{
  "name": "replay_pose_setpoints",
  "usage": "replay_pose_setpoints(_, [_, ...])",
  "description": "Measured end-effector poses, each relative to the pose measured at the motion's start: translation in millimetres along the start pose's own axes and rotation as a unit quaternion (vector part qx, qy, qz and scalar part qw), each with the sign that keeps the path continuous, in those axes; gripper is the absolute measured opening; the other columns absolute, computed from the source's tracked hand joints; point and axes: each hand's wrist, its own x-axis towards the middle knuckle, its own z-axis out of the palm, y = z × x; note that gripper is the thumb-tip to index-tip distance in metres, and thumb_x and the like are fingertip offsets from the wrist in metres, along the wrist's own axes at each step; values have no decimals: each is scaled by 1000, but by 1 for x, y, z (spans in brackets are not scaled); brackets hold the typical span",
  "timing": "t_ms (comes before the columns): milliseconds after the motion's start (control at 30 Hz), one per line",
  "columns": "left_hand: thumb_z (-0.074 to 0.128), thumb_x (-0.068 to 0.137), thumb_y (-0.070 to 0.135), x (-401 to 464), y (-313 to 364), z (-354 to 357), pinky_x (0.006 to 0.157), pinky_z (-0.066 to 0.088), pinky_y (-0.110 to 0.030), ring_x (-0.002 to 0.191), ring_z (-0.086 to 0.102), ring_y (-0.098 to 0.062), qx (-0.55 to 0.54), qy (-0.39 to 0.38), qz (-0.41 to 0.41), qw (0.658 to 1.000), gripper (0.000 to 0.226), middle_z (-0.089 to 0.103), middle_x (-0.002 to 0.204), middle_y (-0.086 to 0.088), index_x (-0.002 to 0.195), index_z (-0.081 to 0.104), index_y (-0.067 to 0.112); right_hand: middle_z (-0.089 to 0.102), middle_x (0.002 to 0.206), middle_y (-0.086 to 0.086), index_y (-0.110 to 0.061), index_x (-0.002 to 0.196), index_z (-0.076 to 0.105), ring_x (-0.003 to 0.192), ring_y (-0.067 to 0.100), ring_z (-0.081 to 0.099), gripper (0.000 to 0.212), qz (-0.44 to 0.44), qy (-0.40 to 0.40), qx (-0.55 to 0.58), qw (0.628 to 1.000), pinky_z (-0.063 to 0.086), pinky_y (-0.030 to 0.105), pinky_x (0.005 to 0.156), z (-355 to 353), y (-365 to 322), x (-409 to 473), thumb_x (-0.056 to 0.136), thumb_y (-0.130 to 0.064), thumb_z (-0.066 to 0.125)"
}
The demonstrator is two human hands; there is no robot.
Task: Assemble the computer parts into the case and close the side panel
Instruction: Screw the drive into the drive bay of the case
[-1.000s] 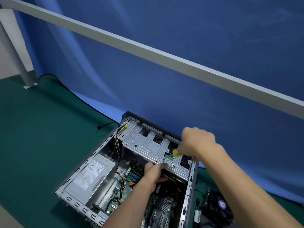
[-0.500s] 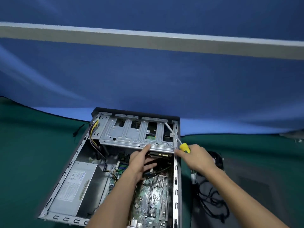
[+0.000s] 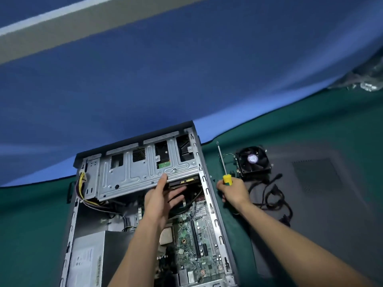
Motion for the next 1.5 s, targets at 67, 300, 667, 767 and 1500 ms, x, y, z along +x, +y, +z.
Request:
replay_pose_setpoints(67, [58, 89, 37, 0, 1, 0, 60, 57, -27, 89, 71, -28, 4, 4, -2, 1000, 40, 34, 146, -23, 116, 42, 13, 61, 64, 5, -21, 68, 58, 59, 25, 59, 21, 9, 31, -19, 999, 52, 40, 65, 7, 3, 3, 89, -19, 63])
replay_pose_setpoints(300, [59, 89, 35, 3, 4, 0, 67, 59, -30, 90, 70, -30, 6, 15, -20, 1000, 34, 32, 146, -23, 108, 44, 12, 69, 90, 11, -14, 97, 61, 82, 31, 66, 14, 13, 96, -93, 991, 47, 30, 67, 21, 8, 14, 91, -26, 61])
replay_pose_setpoints(667, [59, 90, 36, 0, 6, 1, 62, 57, -26, 91, 70, -30, 2, 13, -24, 1000, 53, 25, 151, -21, 131, 37, 11, 64, 82, 9, -8, 91, 61, 75, 28, 58, 22, 8, 134, -165, 977, 38, 27, 63, 23, 10, 12, 96, -28, 53])
replay_pose_setpoints(767, [61, 88, 36, -1, 8, -1, 61, 57, -26, 91, 70, -31, 4, 9, -30, 1000, 67, 27, 149, -23, 140, 33, 4, 58, 74, 5, -12, 80, 56, 69, 27, 55, 24, -7, 129, -134, 983, 35, 27, 60, 15, 9, 2, 96, -30, 53])
replay_pose_setpoints(1500, [45, 98, 19, -64, 116, 31, 46, 46, -22, 52, 62, -18, 332, -34, 18, 943, 24, 69, 68, -7, 93, 61, 2, 47, 43, -6, -12, 77, 64, 35, 10, 48, 13, -215, -54, 81, 972, 43, 24, 48, -22, -141, -81, 89, -12, 61])
